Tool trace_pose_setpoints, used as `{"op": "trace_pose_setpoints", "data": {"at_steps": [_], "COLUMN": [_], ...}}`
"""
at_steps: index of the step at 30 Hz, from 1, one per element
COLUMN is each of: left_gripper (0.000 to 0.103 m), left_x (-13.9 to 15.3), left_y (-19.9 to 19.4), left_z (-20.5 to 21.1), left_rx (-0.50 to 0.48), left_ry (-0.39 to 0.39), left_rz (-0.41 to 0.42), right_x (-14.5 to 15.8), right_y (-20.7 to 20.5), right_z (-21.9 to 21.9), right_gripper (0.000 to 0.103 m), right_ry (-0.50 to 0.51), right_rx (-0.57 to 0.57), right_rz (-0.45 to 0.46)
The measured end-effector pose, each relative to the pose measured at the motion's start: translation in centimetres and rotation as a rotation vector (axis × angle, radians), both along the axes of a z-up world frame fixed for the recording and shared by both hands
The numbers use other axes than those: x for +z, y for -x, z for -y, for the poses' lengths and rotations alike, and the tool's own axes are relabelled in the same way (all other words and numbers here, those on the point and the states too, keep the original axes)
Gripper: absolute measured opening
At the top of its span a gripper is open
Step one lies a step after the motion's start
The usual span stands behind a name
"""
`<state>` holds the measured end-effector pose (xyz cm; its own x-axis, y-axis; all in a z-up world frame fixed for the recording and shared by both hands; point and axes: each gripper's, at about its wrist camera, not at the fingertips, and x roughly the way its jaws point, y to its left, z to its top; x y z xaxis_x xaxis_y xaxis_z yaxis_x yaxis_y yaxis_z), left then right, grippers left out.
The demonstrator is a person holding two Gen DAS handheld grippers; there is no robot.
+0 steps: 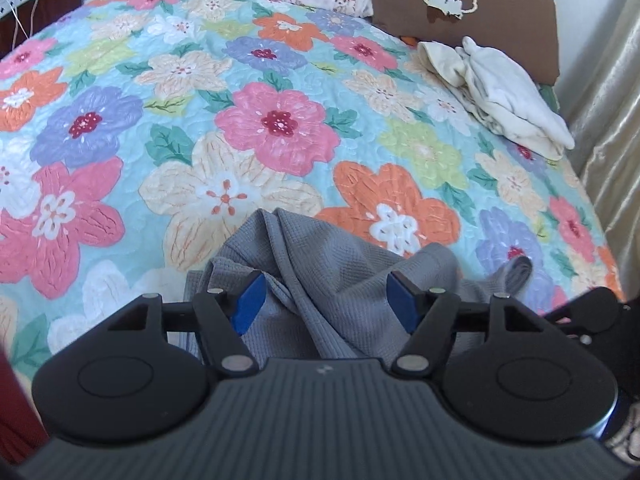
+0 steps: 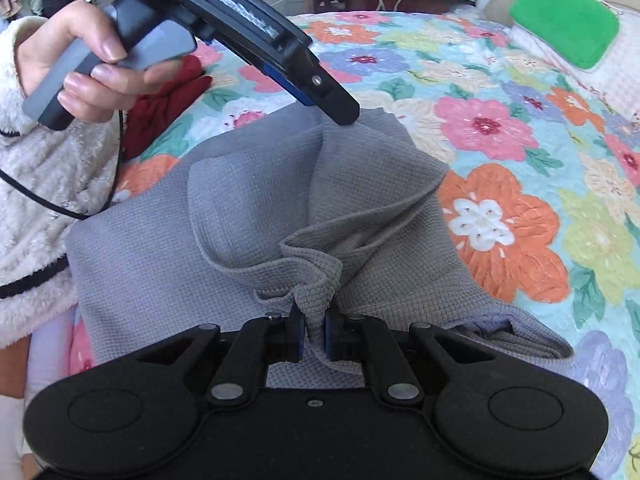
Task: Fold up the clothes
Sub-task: 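Hold the lifted shirt with the right gripper while the left gripper moves over it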
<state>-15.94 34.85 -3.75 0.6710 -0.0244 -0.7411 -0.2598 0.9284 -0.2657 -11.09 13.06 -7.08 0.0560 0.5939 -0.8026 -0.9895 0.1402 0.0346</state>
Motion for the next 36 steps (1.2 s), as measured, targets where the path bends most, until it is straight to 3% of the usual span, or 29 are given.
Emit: {"op": "trace_pose_setpoints", "data": {"at_steps": [3, 7, 13, 17, 21, 25, 29, 34, 36], "left_gripper": [0.069, 0.074, 0.062, 0.056, 0.056, 0.056, 0.057, 0.057, 0.059], "left_x": [0.0, -0.9, -1.6, -1.8, -2.5, -2.0, -1.9, -3.1, -3.5], "left_y": [-1.2, -3.0, -1.3, 0.6, 1.9, 2.9, 3.8, 3.4, 3.0], "left_z": [-0.4, -0.2, 2.7, 4.2, 5.0, 4.0, 0.9, -0.6, -0.5], "left_rx": [0.023, -0.038, -0.132, -0.175, -0.187, -0.15, -0.073, -0.01, -0.016], "left_ry": [0.006, 0.069, -0.034, -0.049, -0.056, 0.011, 0.226, 0.292, 0.326], "left_rz": [0.044, 0.028, -0.031, -0.096, -0.181, -0.167, -0.137, -0.126, -0.12], "right_x": [0.2, 0.2, -0.5, -0.1, 0.1, 1.1, 3.9, 4.4, 3.1], "right_y": [1.0, 2.0, 2.6, 2.9, 2.0, 0.9, 0.1, -2.4, -3.3], "right_z": [0.2, 0.5, 1.1, 1.6, 2.8, 4.0, 4.9, 3.6, 1.7], "right_gripper": [0.013, 0.019, 0.018, 0.018, 0.02, 0.024, 0.036, 0.059, 0.064], "right_ry": [0.004, 0.012, 0.076, 0.101, 0.145, 0.166, 0.027, -0.198, -0.182], "right_rx": [-0.016, -0.026, -0.063, -0.131, -0.277, -0.466, -0.537, -0.521, -0.564], "right_rz": [0.038, 0.066, 0.17, 0.238, 0.281, 0.289, 0.178, -0.164, -0.208]}}
